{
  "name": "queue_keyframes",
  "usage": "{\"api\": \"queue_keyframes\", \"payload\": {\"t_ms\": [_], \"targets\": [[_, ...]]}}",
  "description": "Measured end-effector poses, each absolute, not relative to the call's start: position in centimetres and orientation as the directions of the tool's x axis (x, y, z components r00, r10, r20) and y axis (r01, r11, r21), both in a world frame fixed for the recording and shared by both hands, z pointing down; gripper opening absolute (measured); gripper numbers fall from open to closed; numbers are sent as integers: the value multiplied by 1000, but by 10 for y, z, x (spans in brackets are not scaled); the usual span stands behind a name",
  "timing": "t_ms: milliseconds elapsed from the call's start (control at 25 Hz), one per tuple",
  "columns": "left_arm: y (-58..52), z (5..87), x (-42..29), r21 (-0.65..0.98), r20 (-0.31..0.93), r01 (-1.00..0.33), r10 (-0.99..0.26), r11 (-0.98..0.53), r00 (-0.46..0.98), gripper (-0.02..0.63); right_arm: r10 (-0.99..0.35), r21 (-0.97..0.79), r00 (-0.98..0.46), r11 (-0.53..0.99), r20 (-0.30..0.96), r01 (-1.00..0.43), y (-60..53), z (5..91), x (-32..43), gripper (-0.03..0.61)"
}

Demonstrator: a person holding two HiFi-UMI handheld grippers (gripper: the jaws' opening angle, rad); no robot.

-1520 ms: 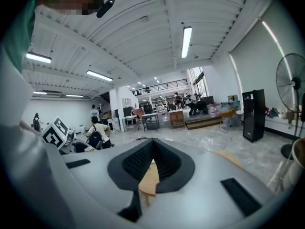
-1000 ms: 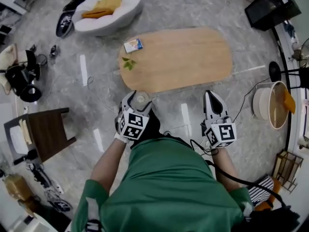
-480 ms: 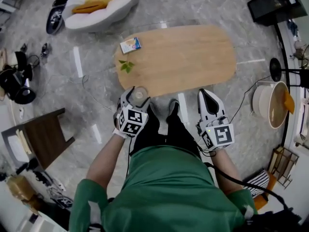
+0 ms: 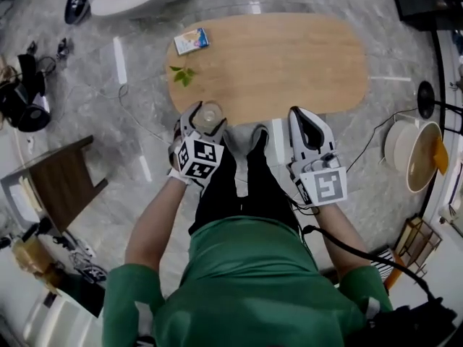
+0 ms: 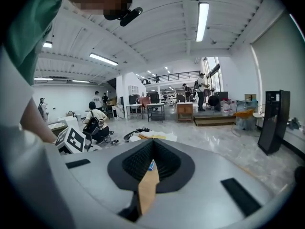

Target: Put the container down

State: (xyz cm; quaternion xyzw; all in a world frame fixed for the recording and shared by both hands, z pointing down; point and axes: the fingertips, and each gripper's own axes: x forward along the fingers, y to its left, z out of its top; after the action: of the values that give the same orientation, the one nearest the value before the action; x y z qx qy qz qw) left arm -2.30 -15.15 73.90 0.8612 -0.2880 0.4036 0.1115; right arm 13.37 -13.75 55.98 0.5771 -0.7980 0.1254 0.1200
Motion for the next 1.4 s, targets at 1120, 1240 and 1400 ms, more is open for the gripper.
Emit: {"api": "queue_keyframes", "payload": {"t_ms": [1120, 1240, 1400], "targets": [[-229, 1011, 52, -20, 841, -587, -331, -809, 427, 339, -796, -138, -280, 245, 537, -960, -137, 720, 206, 21], [-226, 1023, 54, -14, 855, -574, -308, -818, 418, 339, -788, -142, -284, 247, 547, -959, -141, 724, 206, 21], [-229, 1036, 53, -12, 863, -568, -296, -823, 410, 339, -783, -148, -300, 263, 544, -953, -147, 724, 198, 21]]}}
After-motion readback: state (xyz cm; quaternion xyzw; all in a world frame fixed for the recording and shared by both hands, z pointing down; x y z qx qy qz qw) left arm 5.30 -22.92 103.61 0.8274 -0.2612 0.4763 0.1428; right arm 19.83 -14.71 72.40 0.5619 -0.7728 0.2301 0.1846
